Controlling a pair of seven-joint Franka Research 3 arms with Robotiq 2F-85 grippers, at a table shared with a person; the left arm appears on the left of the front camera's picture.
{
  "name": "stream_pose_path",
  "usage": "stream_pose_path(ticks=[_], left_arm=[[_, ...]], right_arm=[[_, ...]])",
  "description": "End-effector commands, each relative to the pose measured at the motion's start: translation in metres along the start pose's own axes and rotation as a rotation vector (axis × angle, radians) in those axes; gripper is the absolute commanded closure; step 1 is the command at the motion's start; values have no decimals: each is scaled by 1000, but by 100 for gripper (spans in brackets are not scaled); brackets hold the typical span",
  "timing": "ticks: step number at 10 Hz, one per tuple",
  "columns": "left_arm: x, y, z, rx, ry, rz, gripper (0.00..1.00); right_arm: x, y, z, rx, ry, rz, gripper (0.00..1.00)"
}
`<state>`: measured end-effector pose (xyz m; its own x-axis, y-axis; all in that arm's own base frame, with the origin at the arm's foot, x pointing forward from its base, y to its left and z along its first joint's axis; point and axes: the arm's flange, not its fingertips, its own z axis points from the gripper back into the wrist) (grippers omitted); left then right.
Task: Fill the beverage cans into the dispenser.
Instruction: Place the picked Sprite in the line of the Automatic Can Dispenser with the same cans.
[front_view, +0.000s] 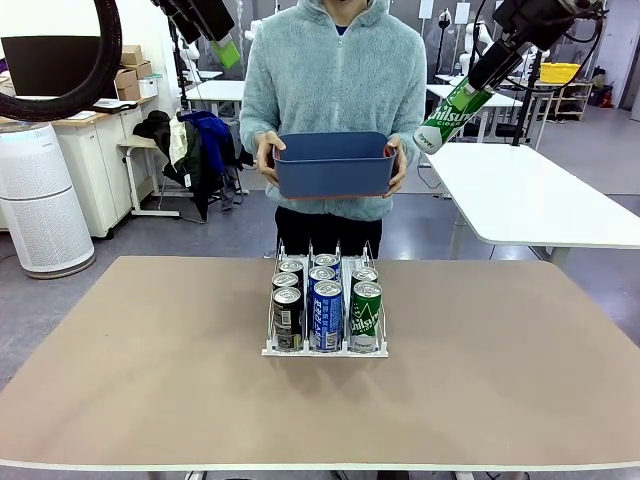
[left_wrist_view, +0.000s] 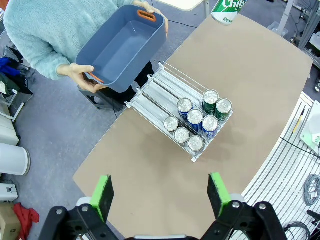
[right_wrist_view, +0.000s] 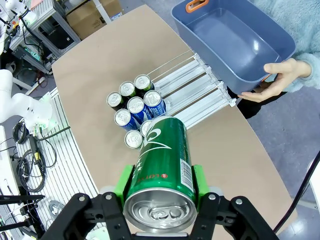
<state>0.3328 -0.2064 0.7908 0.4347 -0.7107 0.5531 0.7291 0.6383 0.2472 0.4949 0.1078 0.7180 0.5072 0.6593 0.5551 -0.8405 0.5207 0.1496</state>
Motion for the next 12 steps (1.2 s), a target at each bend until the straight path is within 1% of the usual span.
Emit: stream_pose_path(ticks=[1,2,4,5,7,8,9,10,11,12], left_arm=[[-2,0,0,3,-3,4,0],[-2,0,0,3,-3,4,0],[-2,0,0,3,-3,4,0],[-2,0,0,3,-3,4,0],[-2,0,0,3,-3,4,0],[-2,0,0,3,-3,4,0],[-2,0,0,3,-3,4,0],[-2,0,0,3,-3,4,0],[-2,0,0,3,-3,4,0],[-2,0,0,3,-3,4,0]], right_arm=[[1,0,2,-19,1,6,100],[0,0,0,0,0,0,42],[-1,12,4,-15,18,-34,42],[-6,27,8,-38,50,-70,42],[-19,55,12,-91,36,-59,42],[-26,70,10,-135,24,-87,42],[-34,81,5,-198,40,-77,42],[-43,88,-4,-298,39,-121,42],[-58,98,-18,-266,40,-113,42],[-72,98,-32,-267,6,-60,42]])
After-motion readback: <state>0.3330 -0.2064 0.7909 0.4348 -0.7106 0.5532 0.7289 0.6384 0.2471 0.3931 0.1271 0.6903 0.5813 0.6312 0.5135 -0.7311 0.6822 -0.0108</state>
